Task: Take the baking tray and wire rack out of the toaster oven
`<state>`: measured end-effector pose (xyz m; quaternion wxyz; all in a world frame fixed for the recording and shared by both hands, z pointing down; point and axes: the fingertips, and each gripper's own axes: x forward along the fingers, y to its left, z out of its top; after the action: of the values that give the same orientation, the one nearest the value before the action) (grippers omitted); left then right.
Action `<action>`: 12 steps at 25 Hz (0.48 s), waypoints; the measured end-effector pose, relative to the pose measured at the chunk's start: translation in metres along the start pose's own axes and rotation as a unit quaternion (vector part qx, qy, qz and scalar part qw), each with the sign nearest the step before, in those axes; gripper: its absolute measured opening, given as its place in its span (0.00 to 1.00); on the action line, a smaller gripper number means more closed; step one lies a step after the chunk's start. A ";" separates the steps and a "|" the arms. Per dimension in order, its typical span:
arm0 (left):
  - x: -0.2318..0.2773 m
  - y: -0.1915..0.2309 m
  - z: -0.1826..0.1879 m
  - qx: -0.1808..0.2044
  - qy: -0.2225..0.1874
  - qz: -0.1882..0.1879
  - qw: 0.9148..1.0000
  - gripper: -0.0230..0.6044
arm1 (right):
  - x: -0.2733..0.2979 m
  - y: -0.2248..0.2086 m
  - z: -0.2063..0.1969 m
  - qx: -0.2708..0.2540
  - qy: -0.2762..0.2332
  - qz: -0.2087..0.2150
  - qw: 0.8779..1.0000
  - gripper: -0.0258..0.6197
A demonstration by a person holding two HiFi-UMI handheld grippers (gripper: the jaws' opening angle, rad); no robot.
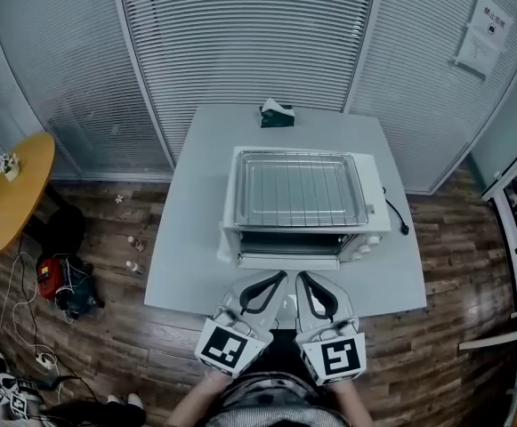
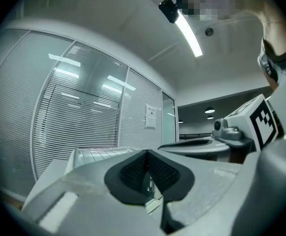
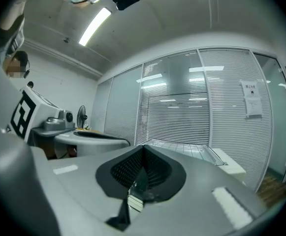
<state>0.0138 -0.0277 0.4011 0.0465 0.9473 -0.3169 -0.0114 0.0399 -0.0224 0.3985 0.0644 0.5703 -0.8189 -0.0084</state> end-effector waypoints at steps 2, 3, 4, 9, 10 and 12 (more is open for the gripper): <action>0.001 0.000 -0.001 0.003 0.003 -0.001 1.000 0.04 | 0.000 0.001 -0.001 0.001 0.006 0.001 1.000 0.04; 0.001 -0.001 -0.001 0.004 0.004 -0.002 1.000 0.04 | 0.000 0.000 -0.002 0.004 0.005 0.001 1.000 0.04; 0.002 -0.001 -0.002 0.004 0.005 -0.002 1.000 0.04 | 0.000 -0.001 -0.002 0.008 0.002 0.001 1.000 0.04; 0.003 0.000 -0.006 0.013 0.009 -0.008 1.000 0.04 | 0.001 -0.003 -0.002 0.024 -0.004 0.005 1.000 0.04; 0.003 0.001 -0.006 0.008 0.009 -0.007 1.000 0.04 | 0.001 -0.002 -0.002 0.027 -0.005 0.006 1.000 0.04; 0.002 0.002 -0.005 -0.002 0.010 -0.004 1.000 0.04 | 0.003 -0.001 -0.003 0.029 -0.003 0.008 1.000 0.04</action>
<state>0.0145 -0.0305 0.4068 0.0516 0.9484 -0.3127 -0.0028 0.0399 -0.0250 0.4015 0.0451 0.5652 -0.8236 0.0145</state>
